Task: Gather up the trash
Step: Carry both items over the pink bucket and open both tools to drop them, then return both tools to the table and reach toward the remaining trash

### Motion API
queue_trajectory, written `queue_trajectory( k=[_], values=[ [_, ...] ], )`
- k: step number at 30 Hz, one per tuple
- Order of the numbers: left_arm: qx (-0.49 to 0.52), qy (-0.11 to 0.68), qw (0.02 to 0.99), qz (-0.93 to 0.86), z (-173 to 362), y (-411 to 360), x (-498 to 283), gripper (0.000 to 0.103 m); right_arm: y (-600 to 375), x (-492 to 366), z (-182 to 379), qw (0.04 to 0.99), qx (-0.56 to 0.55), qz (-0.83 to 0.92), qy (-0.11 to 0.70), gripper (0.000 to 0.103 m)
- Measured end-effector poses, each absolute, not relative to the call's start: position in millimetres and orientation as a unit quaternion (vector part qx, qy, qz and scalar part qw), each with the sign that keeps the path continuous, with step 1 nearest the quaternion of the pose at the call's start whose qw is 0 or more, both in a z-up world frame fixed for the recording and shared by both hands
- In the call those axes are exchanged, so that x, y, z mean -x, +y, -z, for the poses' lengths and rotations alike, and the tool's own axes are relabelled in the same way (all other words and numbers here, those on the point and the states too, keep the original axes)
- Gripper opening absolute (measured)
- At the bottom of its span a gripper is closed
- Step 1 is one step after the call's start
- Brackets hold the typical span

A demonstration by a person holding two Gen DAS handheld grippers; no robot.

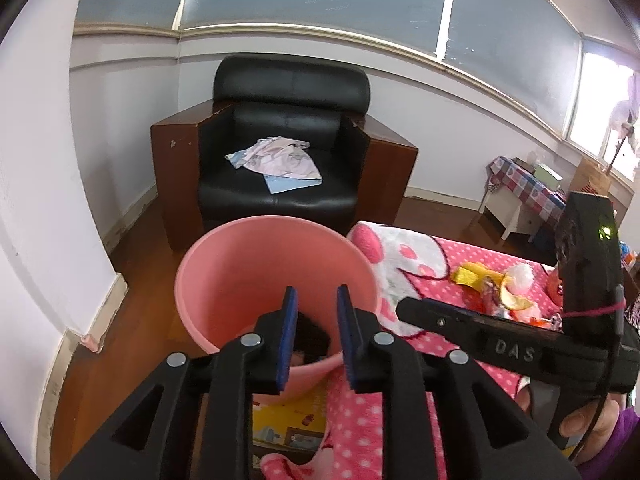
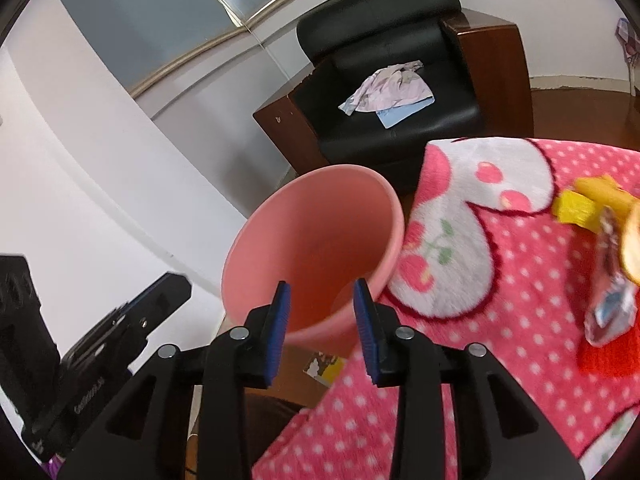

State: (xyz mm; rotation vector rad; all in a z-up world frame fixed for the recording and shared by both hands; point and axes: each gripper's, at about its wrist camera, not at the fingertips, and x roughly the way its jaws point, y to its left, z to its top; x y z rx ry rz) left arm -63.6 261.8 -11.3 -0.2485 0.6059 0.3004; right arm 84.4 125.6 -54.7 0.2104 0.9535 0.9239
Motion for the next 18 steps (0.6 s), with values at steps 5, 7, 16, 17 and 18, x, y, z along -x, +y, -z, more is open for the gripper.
queue_trajectory(
  k=[5, 7, 16, 17, 18],
  values=[
    [0.118, 0.294, 0.940, -0.128, 3, 228, 65, 0.025, 87, -60, 42, 0.804, -0.082, -0.414, 0.420, 0.034],
    [0.118, 0.294, 0.941, -0.120, 1, 211, 66, 0.025, 66, -47, 38, 0.814, -0.077, -0.404, 0.409, 0.034],
    [0.082, 0.312, 0.944, -0.076, 11, 121, 65, 0.026, -21, -11, 37, 0.848, -0.087, -0.345, 0.392, 0.034],
    [0.077, 0.315, 0.943, -0.070, 13, 112, 64, 0.026, -30, -7, 38, 0.853, -0.087, -0.336, 0.390, 0.034],
    [0.075, 0.318, 0.943, -0.066, 16, 106, 64, 0.026, -37, -5, 38, 0.856, -0.088, -0.328, 0.389, 0.034]
  ],
)
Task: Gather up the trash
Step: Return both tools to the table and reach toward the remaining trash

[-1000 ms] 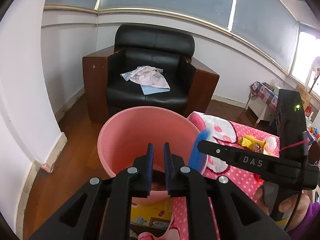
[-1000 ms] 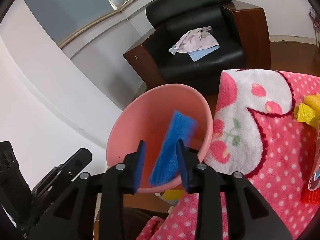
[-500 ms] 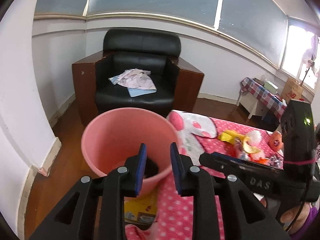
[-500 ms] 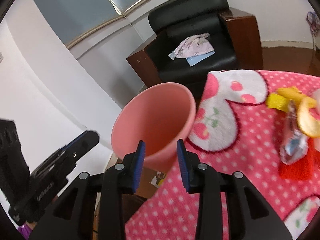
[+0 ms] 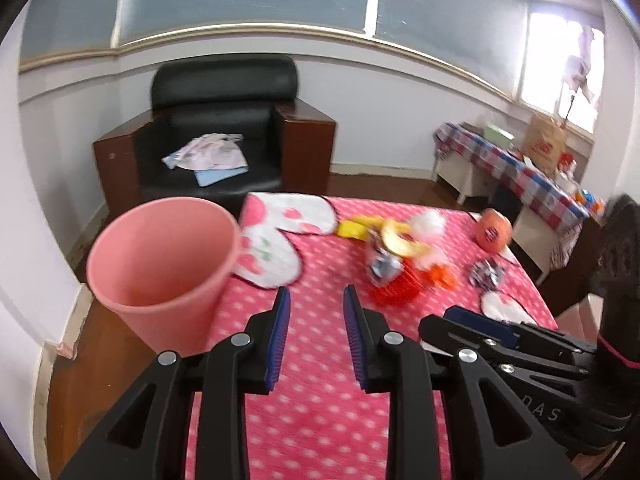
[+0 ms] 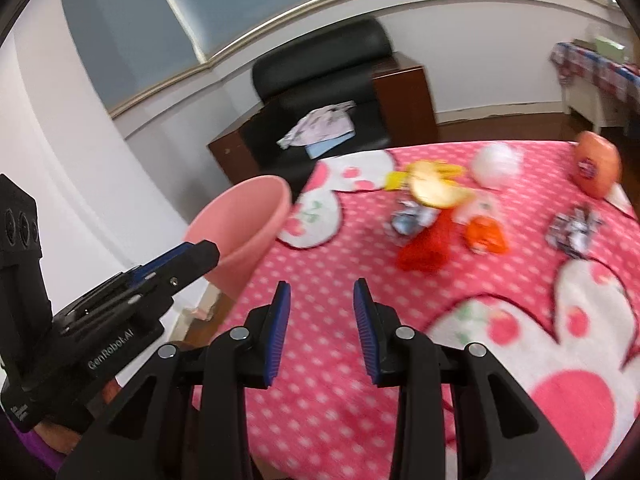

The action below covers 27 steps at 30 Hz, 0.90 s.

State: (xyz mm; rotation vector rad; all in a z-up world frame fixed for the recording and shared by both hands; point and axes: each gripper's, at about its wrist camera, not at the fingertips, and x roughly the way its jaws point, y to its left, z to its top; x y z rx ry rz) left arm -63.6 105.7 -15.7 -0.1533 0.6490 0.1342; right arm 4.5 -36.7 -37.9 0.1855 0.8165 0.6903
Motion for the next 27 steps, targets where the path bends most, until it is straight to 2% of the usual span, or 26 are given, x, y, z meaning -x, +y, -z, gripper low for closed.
queue_trajectory(
  k=[11, 14, 16, 18, 27],
  values=[
    [0.063, 0.368, 0.928, -0.003, 40, 63, 55, 0.029, -89, 10, 49, 0.860, -0.150, -0.268, 0.407, 0.034],
    [0.058, 0.371, 0.927, 0.007, 42, 58, 52, 0.038, -94, 13, 50, 0.864, -0.153, -0.256, 0.406, 0.034],
    [0.054, 0.369, 0.928, 0.012, 42, 55, 53, 0.049, -97, 14, 51, 0.863, -0.155, -0.255, 0.407, 0.034],
    [0.050, 0.366, 0.929, 0.018, 42, 52, 52, 0.053, -100, 14, 53, 0.860, -0.163, -0.257, 0.410, 0.034],
    [0.071, 0.376, 0.923, 0.034, 53, 53, 36, 0.057, -104, 15, 47, 0.863, -0.162, -0.280, 0.389, 0.034]
  ],
)
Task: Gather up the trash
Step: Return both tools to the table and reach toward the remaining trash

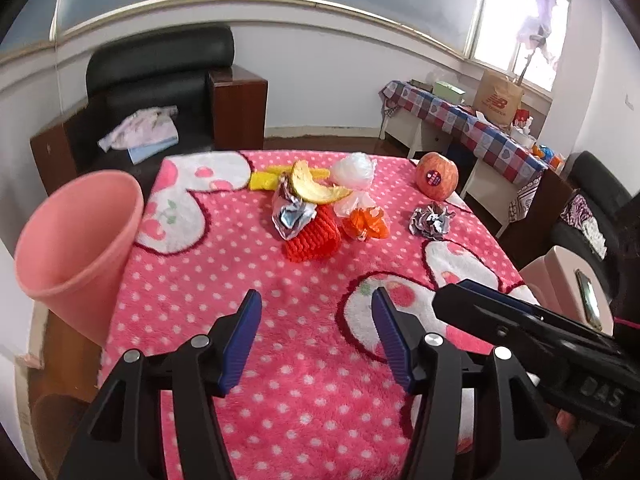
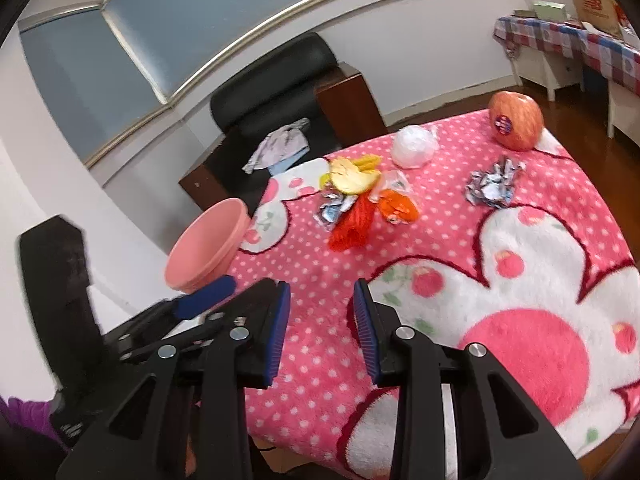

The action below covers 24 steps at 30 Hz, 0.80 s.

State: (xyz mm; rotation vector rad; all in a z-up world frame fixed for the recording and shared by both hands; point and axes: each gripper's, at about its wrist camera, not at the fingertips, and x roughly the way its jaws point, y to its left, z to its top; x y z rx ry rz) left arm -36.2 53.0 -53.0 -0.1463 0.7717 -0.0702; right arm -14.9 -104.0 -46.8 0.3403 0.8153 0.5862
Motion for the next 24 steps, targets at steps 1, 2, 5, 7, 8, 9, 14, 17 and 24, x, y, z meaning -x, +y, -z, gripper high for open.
queue_trajectory(
  k=[1, 2, 5, 7, 8, 9, 14, 17, 24],
  values=[
    [0.076, 0.379, 0.921, 0.036, 55, 54, 34, 0.057, -104, 14, 47, 0.862, -0.162, -0.283, 0.388, 0.034],
    [0.080, 0.381, 0.920, 0.038, 57, 54, 32, 0.059, -105, 13, 48, 0.860, -0.165, -0.287, 0.388, 0.034],
    [0.085, 0.382, 0.919, 0.045, 60, 51, 28, 0.069, -111, 9, 50, 0.857, -0.176, -0.291, 0.387, 0.034],
    [0.074, 0.385, 0.919, 0.044, 61, 46, 25, 0.073, -117, 6, 53, 0.857, -0.182, -0.287, 0.386, 0.034],
    [0.072, 0.385, 0.919, 0.049, 61, 44, 24, 0.073, -121, 3, 54, 0.859, -0.184, -0.281, 0.386, 0.034],
    [0.069, 0.385, 0.919, 0.055, 62, 41, 22, 0.074, -127, 1, 55, 0.864, -0.186, -0.271, 0.382, 0.034],
    [0.059, 0.394, 0.915, 0.059, 65, 33, 15, 0.074, -150, -11, 55, 0.889, -0.168, -0.226, 0.362, 0.034],
    [0.065, 0.411, 0.908, 0.051, 72, 35, 5, 0.073, -160, -15, 55, 0.898, -0.155, -0.212, 0.354, 0.034],
    [0.078, 0.410, 0.908, 0.037, 71, 51, -18, 0.073, -181, -42, 68, 0.890, -0.171, -0.202, 0.370, 0.034]
  ],
)
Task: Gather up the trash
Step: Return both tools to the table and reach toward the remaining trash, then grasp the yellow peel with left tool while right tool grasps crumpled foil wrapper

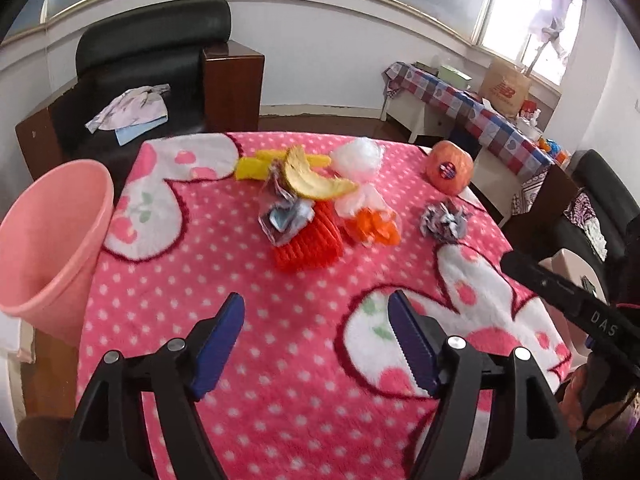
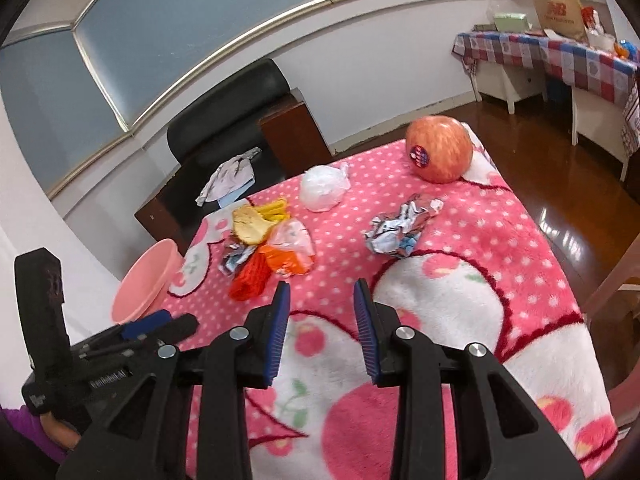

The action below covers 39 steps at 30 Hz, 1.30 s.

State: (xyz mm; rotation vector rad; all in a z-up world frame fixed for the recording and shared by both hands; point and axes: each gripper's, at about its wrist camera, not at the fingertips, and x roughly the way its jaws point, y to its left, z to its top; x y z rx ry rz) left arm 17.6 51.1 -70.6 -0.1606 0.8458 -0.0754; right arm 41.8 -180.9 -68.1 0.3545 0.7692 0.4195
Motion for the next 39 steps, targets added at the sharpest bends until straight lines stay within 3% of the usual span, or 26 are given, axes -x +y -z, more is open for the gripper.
queue_trajectory(
  k=[5, 14, 16, 27, 29, 31, 32, 39],
  values=[
    [0.074, 0.410, 0.909, 0.026, 67, 60, -41, 0.070, -190, -61, 81, 0.880, -0.187, -0.197, 0.389, 0.034],
    [0.033, 0.387, 0.921, 0.026, 49, 56, -84, 0.040, -197, -87, 88, 0.877, -0.194, -0.189, 0.397, 0.034],
    [0.026, 0.386, 0.922, 0.031, 48, 53, -96, 0.035, -199, -91, 88, 0.877, -0.196, -0.187, 0.397, 0.040],
    [-0.027, 0.376, 0.926, 0.001, 64, 39, -150, 0.035, -210, -116, 100, 0.866, -0.227, -0.172, 0.411, 0.044],
    [-0.036, 0.382, 0.924, 0.002, 70, 37, -154, 0.026, -211, -119, 103, 0.864, -0.232, -0.169, 0.414, 0.044],
    [-0.043, 0.389, 0.920, 0.002, 74, 35, -156, 0.006, -212, -123, 106, 0.862, -0.234, -0.167, 0.417, 0.044],
    [-0.042, 0.389, 0.920, 0.004, 75, 35, -156, 0.003, -212, -126, 108, 0.861, -0.236, -0.165, 0.419, 0.044],
    [-0.017, 0.358, 0.933, 0.031, 54, 35, -135, 0.003, -206, -138, 117, 0.856, -0.241, -0.154, 0.430, 0.044]
  ],
)
